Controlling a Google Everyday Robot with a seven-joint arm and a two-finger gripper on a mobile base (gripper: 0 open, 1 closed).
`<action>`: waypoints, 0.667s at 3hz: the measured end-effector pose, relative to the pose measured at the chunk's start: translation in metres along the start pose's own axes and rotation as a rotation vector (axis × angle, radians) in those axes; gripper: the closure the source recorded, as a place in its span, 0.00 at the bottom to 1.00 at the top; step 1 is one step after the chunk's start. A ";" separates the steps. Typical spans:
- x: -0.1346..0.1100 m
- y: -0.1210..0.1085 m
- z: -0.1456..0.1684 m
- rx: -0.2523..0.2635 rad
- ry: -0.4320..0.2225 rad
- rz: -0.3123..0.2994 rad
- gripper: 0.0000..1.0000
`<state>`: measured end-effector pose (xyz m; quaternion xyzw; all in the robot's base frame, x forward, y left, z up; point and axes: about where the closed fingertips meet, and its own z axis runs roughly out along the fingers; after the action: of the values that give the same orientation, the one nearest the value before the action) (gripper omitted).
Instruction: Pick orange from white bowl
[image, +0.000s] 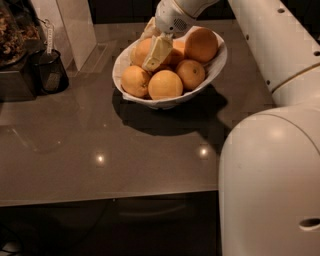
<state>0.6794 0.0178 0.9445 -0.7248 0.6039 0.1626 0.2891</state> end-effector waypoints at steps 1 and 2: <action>0.000 0.000 0.000 0.000 0.000 0.000 1.00; -0.003 0.001 -0.004 0.000 0.000 0.000 1.00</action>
Offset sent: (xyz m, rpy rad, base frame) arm -0.0097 -0.0066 0.0249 0.0405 -0.0704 -0.0044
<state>0.6774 0.0179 0.9493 -0.7248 0.6039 0.1625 0.2892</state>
